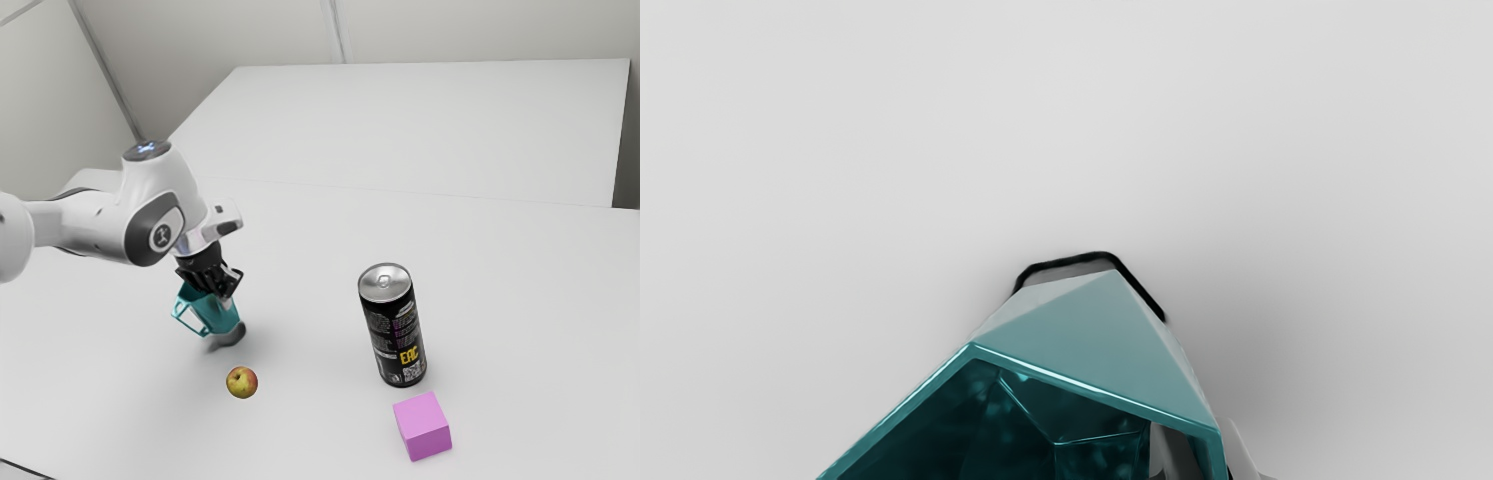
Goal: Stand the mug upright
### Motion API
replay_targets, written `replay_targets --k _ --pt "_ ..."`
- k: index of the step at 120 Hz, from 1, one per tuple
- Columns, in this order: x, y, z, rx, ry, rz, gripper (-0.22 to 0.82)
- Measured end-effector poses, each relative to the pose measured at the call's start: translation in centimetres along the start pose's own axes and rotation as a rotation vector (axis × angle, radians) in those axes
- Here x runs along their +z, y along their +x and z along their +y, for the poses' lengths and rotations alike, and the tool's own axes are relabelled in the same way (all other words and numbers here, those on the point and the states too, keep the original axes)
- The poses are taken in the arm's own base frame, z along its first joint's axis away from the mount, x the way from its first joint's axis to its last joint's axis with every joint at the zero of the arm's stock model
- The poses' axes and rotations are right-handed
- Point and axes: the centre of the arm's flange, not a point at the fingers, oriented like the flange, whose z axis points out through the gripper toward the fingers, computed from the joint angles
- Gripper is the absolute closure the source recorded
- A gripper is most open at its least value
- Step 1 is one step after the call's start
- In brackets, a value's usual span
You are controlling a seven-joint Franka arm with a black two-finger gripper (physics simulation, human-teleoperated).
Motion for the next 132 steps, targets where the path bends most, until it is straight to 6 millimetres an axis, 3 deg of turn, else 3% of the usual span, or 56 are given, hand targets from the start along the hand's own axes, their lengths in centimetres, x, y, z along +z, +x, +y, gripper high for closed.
replay_targets --k 69,101,117,132 --pt "2.6 0.6 0.5 -0.029 0.001 -0.019 0.78" --pt "1.8 0.8 0.7 -0.030 -0.005 0.011 0.54" --pt "0.3 0.8 0.9 -0.023 -0.001 0.044 0.43" --pt "-1.2 0.8 1.1 -0.018 0.002 0.076 0.26"
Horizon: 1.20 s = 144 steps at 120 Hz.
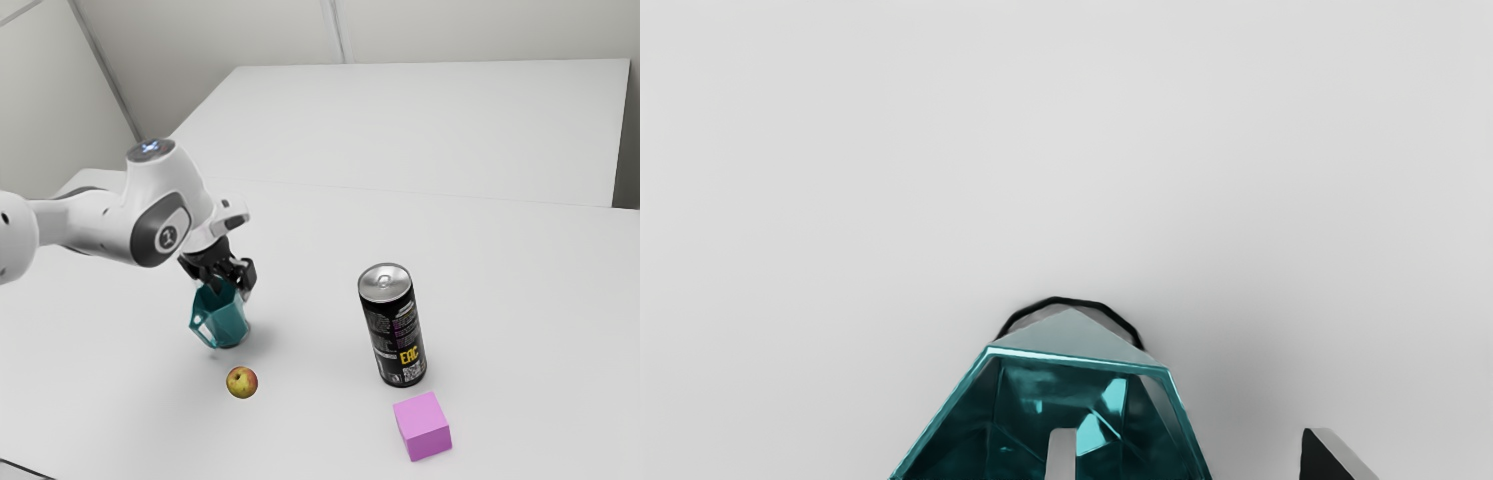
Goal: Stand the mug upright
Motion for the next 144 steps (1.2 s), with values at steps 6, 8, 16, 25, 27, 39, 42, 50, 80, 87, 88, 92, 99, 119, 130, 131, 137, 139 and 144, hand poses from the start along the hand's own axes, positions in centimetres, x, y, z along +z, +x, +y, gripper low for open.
replay_targets --k 6,8,16,25,27,39,42,50,80,87,88,92,99,119,130,131,137,139,144 --pt "-0.7 0.0 0.0 0.000 0.001 0.013 0.21" --pt "-0.9 0.1 0.0 -0.001 0.002 0.017 0.20" --pt "-2.0 0.1 0.2 0.002 0.003 0.034 0.15" --pt "-3.6 0.5 0.3 0.004 0.004 0.048 0.11" --pt "-4.1 0.7 0.3 0.004 0.004 0.050 0.10" --pt "-6.3 1.6 0.4 0.003 0.004 0.049 0.07" --pt "-6.9 1.9 0.4 0.002 0.003 0.046 0.07" --pt "-8.6 2.6 0.5 -0.001 -0.003 0.035 0.06" --pt "-13.3 5.2 1.5 0.016 -0.022 -0.047 0.03" --pt "-14.2 5.7 2.0 0.026 -0.026 -0.064 0.03" --pt "-14.3 5.8 2.0 0.027 -0.026 -0.066 0.03" --pt "-14.7 6.1 2.2 0.032 -0.029 -0.076 0.03" --pt "-15.3 6.5 2.3 0.035 -0.032 -0.089 0.03" --pt "-18.3 8.0 1.9 0.033 -0.030 -0.103 0.02" --pt "-20.0 8.6 1.6 0.031 -0.030 -0.110 0.02" --pt "-20.1 8.7 1.6 0.030 -0.030 -0.110 0.02" --pt "-20.8 8.9 1.4 0.030 -0.025 -0.118 0.02" --pt "-20.9 8.9 1.3 0.029 -0.023 -0.121 0.02" --pt "-21.4 9.0 1.2 0.028 -0.019 -0.127 0.02"
